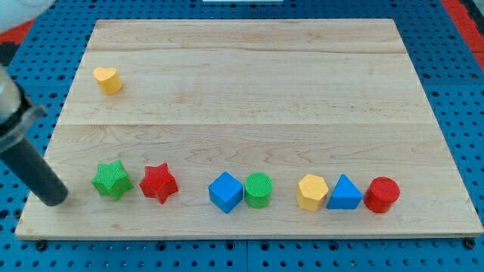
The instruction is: Slide yellow heart left to the green star
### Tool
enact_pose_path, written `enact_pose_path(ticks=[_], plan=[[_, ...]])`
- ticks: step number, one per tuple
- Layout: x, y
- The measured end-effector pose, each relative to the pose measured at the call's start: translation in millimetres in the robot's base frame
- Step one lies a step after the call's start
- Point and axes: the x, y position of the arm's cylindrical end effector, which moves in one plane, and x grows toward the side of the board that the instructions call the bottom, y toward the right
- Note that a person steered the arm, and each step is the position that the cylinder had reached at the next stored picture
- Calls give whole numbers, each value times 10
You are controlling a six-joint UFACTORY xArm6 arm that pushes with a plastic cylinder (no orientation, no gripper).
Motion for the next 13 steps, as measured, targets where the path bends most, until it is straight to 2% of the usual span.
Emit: enact_pose_path(ticks=[2,3,5,6,7,8,9,10,11,12,13], plan=[[-84,184],[-226,12],[-242,914],[-88,760],[-484,62],[-1047,480],[-1778,1168],[-2590,835],[-2562,359],[-2175,524],[-2250,277]])
